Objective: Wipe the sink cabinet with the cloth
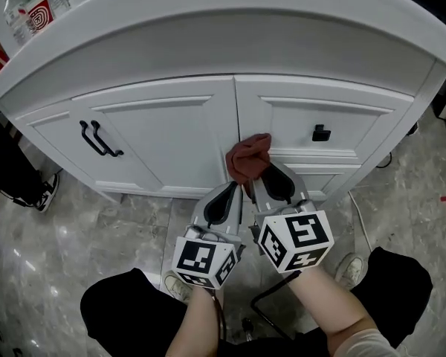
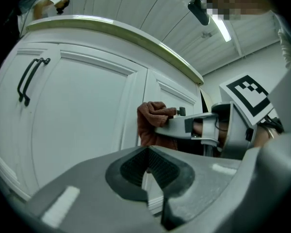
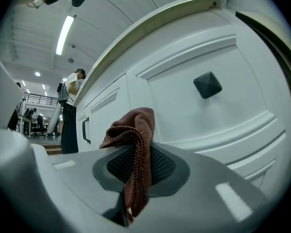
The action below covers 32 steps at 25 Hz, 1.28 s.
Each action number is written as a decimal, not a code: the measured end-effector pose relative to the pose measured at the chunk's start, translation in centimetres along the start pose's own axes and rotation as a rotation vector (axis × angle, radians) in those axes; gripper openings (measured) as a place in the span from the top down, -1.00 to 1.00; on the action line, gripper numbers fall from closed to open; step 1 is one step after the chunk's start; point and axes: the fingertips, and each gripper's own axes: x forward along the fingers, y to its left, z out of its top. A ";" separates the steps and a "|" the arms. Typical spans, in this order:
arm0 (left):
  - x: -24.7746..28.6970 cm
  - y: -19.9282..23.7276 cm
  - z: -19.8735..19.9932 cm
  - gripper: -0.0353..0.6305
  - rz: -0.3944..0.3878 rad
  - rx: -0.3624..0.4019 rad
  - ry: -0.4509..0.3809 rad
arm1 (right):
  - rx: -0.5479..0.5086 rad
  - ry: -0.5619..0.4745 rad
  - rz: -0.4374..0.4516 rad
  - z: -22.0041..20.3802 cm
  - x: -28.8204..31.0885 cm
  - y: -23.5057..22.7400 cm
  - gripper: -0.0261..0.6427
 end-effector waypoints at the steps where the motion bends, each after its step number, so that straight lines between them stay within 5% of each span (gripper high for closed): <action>1: -0.1 0.2 -0.1 0.89 0.001 0.002 0.003 | -0.006 -0.006 -0.005 0.0 0.4 0.1 0.66; 12: 0.8 -0.7 0.5 0.89 -0.021 -0.008 -0.018 | 0.037 -0.004 -0.028 0.0 0.7 -1.4 0.66; 32: 6.4 -8.5 -0.3 0.89 -0.153 -0.030 -0.057 | -0.047 -0.053 -0.241 3.5 -7.4 -14.1 0.65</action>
